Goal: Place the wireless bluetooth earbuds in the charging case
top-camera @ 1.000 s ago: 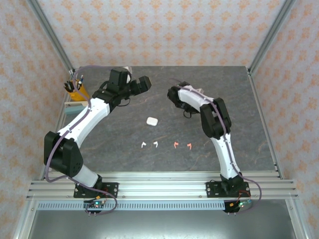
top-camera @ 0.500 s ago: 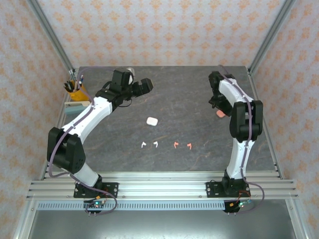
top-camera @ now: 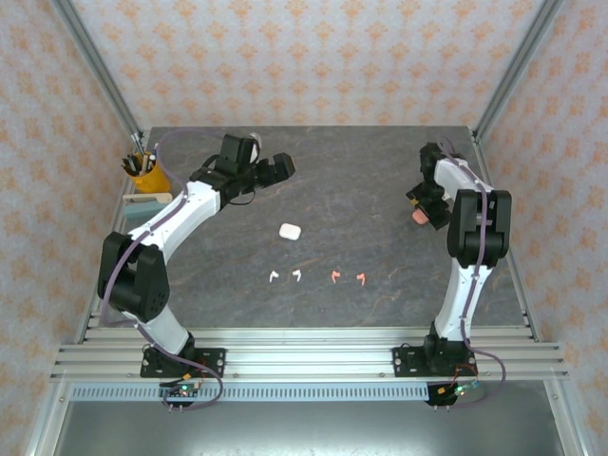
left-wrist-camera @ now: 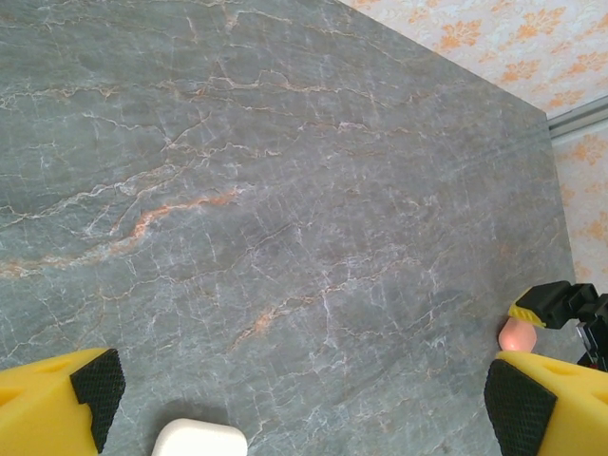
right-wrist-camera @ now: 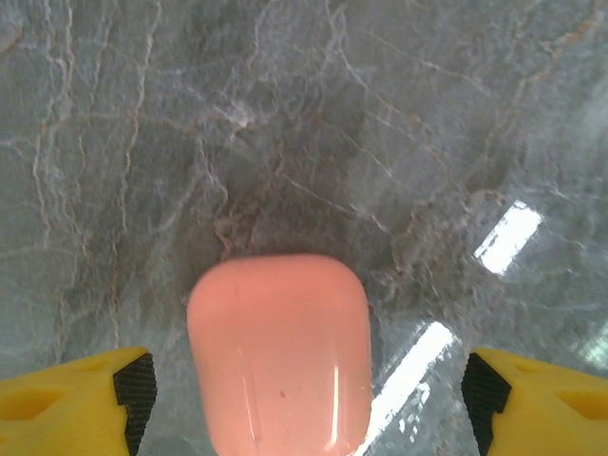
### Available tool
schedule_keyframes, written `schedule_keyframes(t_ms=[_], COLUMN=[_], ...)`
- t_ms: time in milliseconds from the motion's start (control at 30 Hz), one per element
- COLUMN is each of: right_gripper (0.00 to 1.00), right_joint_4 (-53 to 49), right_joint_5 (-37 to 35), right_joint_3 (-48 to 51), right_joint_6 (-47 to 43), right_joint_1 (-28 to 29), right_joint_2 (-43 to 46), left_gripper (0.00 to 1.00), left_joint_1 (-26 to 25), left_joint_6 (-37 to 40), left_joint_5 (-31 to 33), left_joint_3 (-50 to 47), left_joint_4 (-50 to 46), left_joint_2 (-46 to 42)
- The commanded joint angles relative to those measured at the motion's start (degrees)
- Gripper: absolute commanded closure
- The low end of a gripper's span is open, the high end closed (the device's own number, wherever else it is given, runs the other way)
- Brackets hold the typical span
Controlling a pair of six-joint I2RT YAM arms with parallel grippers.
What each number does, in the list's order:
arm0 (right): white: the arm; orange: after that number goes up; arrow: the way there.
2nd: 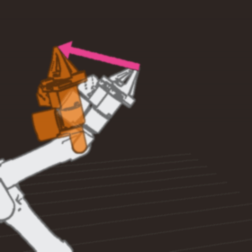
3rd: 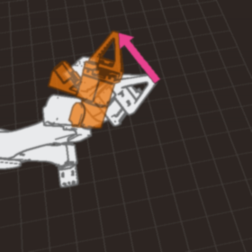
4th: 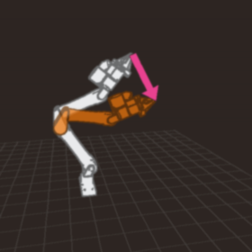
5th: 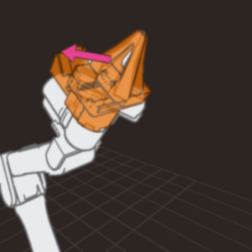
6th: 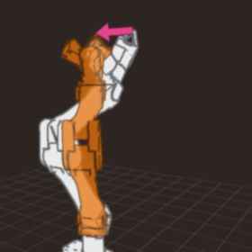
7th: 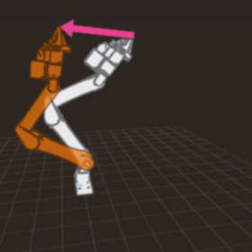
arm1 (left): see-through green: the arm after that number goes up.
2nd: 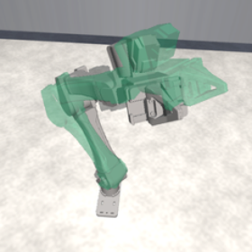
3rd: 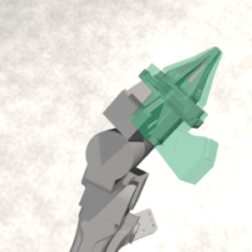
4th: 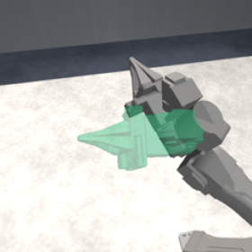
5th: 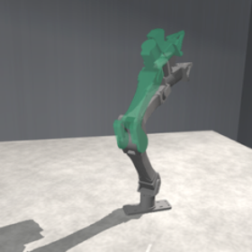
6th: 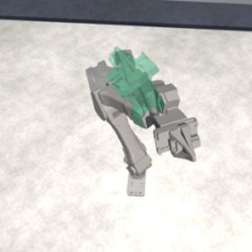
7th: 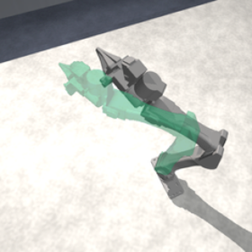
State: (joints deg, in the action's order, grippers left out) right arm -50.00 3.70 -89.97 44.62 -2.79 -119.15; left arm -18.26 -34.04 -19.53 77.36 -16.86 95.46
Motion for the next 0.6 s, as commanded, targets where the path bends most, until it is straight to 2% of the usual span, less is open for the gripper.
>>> schedule_keyframes(t_ms=[0,367,567], right_gripper=[0.14,0.16,0.18], right_joint_4=[3.34,9.43,9.16], right_joint_5=[1.36,8.86,13.02], right_joint_3=[0.39,-3.99,-8.83], right_joint_6=[0.64,-3.70,-7.62], right_joint_1=[-1.16,-1.18,1.63], right_joint_2=[-1.97,-5.60,-8.17], left_gripper=[0.00,0.00,0.00], left_joint_1=[-0.11,-0.53,-1.41], left_joint_6=[0.46,0.60,0.28], left_joint_5=[-0.69,-0.66,-0.34], left_joint_3=[2.43,3.58,3.67], left_joint_4=[-0.10,-0.64,-0.55], left_joint_2=[0.91,2.28,2.80])
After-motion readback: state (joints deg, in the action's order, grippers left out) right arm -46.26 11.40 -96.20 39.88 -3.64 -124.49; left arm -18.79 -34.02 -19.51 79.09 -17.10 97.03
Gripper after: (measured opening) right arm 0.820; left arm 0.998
